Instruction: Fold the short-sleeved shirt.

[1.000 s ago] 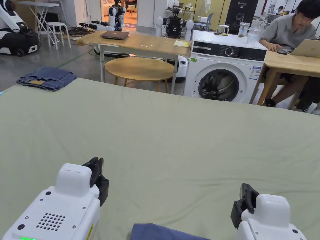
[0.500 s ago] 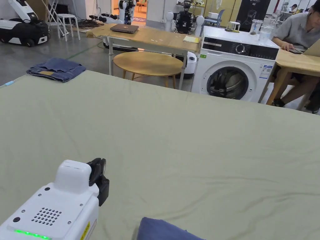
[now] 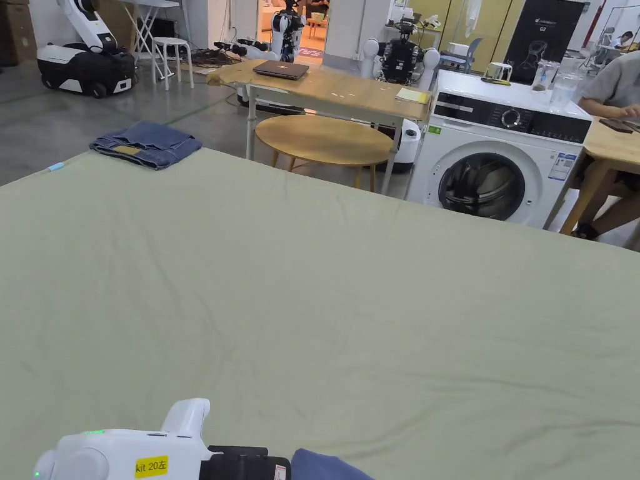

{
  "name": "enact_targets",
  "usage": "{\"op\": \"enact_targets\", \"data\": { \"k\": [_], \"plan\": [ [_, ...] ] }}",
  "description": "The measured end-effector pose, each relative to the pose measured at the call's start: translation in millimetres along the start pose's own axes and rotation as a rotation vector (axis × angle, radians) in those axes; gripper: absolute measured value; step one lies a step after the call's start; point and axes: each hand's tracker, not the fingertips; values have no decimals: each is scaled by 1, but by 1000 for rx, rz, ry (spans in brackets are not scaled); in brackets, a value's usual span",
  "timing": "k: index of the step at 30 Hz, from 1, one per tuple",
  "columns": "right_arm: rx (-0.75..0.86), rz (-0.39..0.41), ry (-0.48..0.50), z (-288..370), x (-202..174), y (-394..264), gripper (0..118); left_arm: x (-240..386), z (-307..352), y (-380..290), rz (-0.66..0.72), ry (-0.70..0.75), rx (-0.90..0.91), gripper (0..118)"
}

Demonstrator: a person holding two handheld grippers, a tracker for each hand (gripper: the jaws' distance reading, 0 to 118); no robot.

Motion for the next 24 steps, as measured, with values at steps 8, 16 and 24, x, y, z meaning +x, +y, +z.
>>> {"op": "enact_targets", "data": {
  "k": [8, 16, 24],
  "plan": [
    [6, 8, -12, 0, -4, -2, 0, -44, -64, -6, 332, -218, -231, 84],
    [6, 11, -16, 0, -5, -1, 0, -30, -87, -3, 130, -319, -307, 58],
    [47, 59, -22, 10, -12, 7, 0, -31, -75, -11, 204, -263, -248, 27]
  ]
}}
